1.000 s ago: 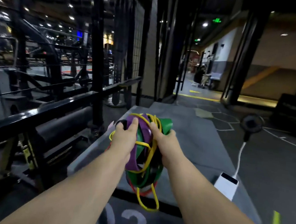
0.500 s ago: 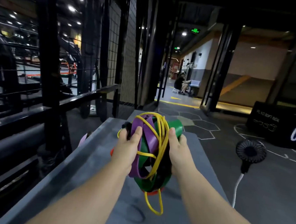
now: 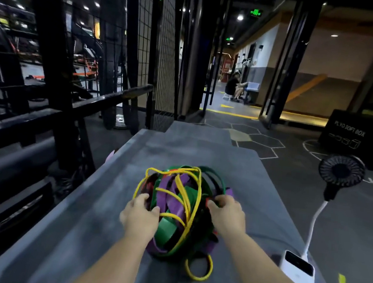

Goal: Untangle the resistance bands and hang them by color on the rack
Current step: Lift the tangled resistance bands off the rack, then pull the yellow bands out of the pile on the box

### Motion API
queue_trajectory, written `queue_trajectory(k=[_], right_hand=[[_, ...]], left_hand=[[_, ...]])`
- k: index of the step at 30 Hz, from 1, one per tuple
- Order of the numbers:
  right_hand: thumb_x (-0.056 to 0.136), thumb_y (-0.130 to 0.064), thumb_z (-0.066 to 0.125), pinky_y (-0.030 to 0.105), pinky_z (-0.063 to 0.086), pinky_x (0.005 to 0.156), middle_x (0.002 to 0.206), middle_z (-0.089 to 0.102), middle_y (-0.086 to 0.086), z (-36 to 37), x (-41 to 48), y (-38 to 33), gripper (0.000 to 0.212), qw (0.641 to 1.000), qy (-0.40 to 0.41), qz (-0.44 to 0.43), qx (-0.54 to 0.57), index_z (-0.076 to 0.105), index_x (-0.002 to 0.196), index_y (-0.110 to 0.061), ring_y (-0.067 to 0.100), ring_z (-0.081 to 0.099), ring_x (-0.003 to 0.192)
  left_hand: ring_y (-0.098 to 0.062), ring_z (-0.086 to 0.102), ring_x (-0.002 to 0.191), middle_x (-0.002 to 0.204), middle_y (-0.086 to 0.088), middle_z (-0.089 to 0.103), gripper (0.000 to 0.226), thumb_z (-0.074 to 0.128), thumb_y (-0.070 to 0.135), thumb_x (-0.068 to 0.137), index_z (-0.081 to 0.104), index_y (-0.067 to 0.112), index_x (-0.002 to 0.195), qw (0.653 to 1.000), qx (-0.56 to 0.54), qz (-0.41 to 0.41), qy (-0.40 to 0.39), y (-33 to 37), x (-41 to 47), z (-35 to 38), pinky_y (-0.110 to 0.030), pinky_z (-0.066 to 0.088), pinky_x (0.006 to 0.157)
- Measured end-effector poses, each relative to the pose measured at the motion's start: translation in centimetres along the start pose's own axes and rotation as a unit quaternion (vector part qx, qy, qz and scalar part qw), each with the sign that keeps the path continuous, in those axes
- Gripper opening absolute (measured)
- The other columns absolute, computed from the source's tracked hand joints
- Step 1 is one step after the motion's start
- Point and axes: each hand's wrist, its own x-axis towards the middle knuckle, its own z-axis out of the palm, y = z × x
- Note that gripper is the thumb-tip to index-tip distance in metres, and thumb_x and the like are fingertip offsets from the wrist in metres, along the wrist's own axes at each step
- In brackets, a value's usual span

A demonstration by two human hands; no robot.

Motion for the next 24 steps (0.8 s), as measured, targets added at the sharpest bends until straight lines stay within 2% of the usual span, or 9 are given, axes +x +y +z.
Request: queue_trajectory(k=[2, 5, 8, 10, 12, 16, 18, 21, 24], right_hand=[[0.088, -0.056, 0.053, 0.036, 0.039, 0.102, 0.121, 0.062, 0.005, 1.2, -0.6, -0.5, 0.041, 0.998, 0.011, -0.039, -0.040, 0.067, 0.113, -0.028, 0.029, 0.050, 0.119], [0.089, -0.063, 0.046, 0.035, 0.040, 0.097, 0.114, 0.062, 0.008, 2.2, -1.6, -1.5, 0.049, 0.997, -0.026, -0.064, -0.019, 0.068, 0.106, -0.022, 0.030, 0.052, 0.117], [0.093, -0.055, 0.050, 0.032, 0.043, 0.089, 0.112, 0.068, 0.006, 2.9, -2.4, -2.3, 0.043, 0.995, -0.074, -0.059, 0.001, 0.064, 0.110, -0.018, 0.029, 0.058, 0.112], [0.094, -0.049, 0.052, 0.029, 0.044, 0.089, 0.115, 0.068, 0.001, 2.9, -2.4, -2.2, 0.041, 0.996, -0.074, -0.049, 0.007, 0.061, 0.120, -0.019, 0.024, 0.060, 0.111], [0.095, -0.042, 0.055, 0.026, 0.043, 0.081, 0.105, 0.068, -0.002, 2.5, -2.4, -2.1, 0.035, 0.997, -0.063, -0.038, 0.032, 0.061, 0.118, -0.018, 0.019, 0.061, 0.098], [0.092, -0.035, 0.061, 0.023, 0.037, 0.055, 0.074, 0.057, -0.008, 1.8, -2.5, -2.3, 0.017, 0.985, -0.034, -0.009, 0.166, 0.058, 0.097, -0.019, 0.007, 0.051, 0.063], [0.092, -0.034, 0.061, 0.028, 0.041, 0.057, 0.069, 0.056, -0.005, 1.9, -2.9, -2.6, 0.017, 0.976, -0.033, -0.010, 0.214, 0.054, 0.085, -0.020, 0.012, 0.049, 0.058], [0.092, -0.031, 0.061, 0.037, 0.047, 0.067, 0.072, 0.060, 0.001, 1.8, -3.6, -2.8, 0.017, 0.962, -0.017, -0.004, 0.271, 0.054, 0.081, -0.019, 0.017, 0.051, 0.062], [0.095, -0.021, 0.056, 0.036, 0.045, 0.065, 0.062, 0.058, 0.002, 1.3, -4.3, -2.8, 0.018, 0.942, -0.008, 0.000, 0.336, 0.051, 0.078, -0.016, 0.018, 0.052, 0.059]], left_hand=[[-0.028, 0.052, 0.121, 0.121, -0.007, 0.062, 0.035, 0.065, 0.029, 0.087, 0.062, 0.024, 0.121, 0.999, -0.046, 0.021, 0.008, -0.1, -0.8, -0.1, -0.035, 0.032, 0.107], [-0.021, 0.059, 0.108, 0.109, -0.001, 0.068, 0.019, 0.064, 0.024, 0.089, 0.068, 0.022, 0.108, 0.988, -0.130, 0.061, -0.056, -0.6, -2.5, 0.2, -0.032, 0.042, 0.097], [-0.018, 0.061, 0.097, 0.098, 0.003, 0.068, 0.006, 0.064, 0.025, 0.088, 0.065, 0.029, 0.093, 0.985, -0.126, 0.091, -0.082, -1.4, -3.1, 0.3, -0.031, 0.046, 0.088], [-0.019, 0.062, 0.087, 0.084, 0.005, 0.066, 0.011, 0.065, 0.025, 0.086, 0.060, 0.030, 0.078, 0.986, -0.117, 0.094, -0.075, -1.9, -2.9, 0.3, -0.034, 0.048, 0.083], [-0.020, 0.060, 0.082, 0.076, 0.006, 0.063, 0.016, 0.066, 0.026, 0.086, 0.059, 0.029, 0.072, 0.987, -0.118, 0.079, -0.076, -2.1, -2.6, 0.0, -0.034, 0.048, 0.079], [-0.020, 0.061, 0.088, 0.079, 0.008, 0.064, 0.014, 0.066, 0.029, 0.086, 0.060, 0.027, 0.073, 0.988, -0.116, 0.061, -0.079, -1.7, -2.1, -1.0, -0.030, 0.044, 0.079], [-0.019, 0.060, 0.091, 0.082, 0.009, 0.065, 0.014, 0.066, 0.032, 0.086, 0.060, 0.029, 0.074, 0.990, -0.100, 0.049, -0.081, -1.3, -1.9, -1.5, -0.029, 0.043, 0.080], [-0.016, 0.059, 0.097, 0.089, 0.013, 0.067, 0.009, 0.063, 0.040, 0.085, 0.063, 0.032, 0.080, 0.990, -0.092, 0.049, -0.092, -0.3, -1.6, -2.1, -0.032, 0.046, 0.087], [-0.016, 0.058, 0.101, 0.097, 0.010, 0.066, 0.011, 0.059, 0.038, 0.089, 0.066, 0.030, 0.092, 0.988, -0.112, 0.072, -0.080, 1.3, -2.0, -2.7, -0.032, 0.045, 0.089]])
